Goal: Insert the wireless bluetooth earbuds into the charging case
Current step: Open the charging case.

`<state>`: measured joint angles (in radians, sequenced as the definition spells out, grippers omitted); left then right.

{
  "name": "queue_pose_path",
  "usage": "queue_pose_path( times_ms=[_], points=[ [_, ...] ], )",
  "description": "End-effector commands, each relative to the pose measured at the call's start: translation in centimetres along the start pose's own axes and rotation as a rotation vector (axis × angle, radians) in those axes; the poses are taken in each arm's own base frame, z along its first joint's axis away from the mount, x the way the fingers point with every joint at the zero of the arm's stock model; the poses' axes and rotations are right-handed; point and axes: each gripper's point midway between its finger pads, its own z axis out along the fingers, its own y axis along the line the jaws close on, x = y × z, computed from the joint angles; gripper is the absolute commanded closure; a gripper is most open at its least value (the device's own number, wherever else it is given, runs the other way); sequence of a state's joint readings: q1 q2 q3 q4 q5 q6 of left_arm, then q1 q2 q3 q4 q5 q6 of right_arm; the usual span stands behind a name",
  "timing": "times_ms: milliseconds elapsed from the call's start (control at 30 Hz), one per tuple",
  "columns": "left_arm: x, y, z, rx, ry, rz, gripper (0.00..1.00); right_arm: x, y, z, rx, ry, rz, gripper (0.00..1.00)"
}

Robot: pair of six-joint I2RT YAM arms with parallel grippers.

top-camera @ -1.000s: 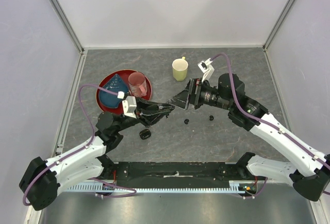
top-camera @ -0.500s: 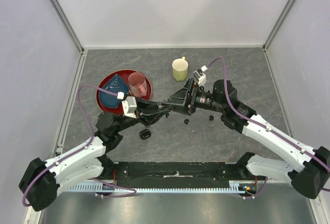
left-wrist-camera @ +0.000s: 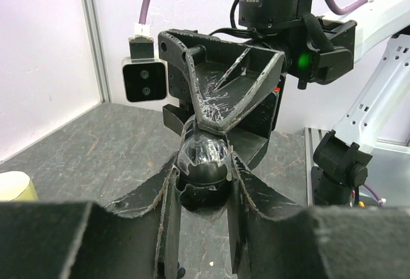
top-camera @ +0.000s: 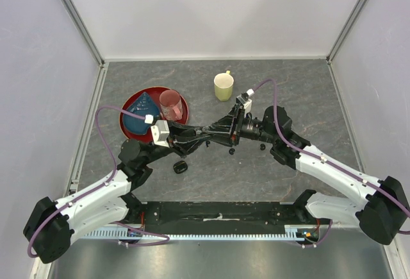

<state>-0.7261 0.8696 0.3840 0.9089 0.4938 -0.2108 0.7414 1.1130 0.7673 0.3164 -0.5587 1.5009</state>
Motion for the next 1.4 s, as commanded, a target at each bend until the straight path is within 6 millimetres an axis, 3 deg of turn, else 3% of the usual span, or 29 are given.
queue_pose_path(
  times_ms=[0,200,500,1367],
  points=[
    [-2.05,0.35,0.56,-0.01,-0.051,0.072,0.98,0.11,2.32,-0.34,-0.096,0.006,0.006,0.55],
    [-1.69,0.39,0.68,-0.007,-0.038,0.06,0.98,0.27,2.83,-0.54,-0.132,0.009,0.02,0.81],
    [-1.73,0.64,0.77,-0.026,-0.043,0.031,0.85,0.18,3.13,-0.61,-0.155,0.009,0.027,0.99],
    [-1.97,1.19,0.82,-0.058,-0.068,0.014,0.64,0.13,3.16,-0.68,-0.212,0.017,0.1,1.0]
  ],
)
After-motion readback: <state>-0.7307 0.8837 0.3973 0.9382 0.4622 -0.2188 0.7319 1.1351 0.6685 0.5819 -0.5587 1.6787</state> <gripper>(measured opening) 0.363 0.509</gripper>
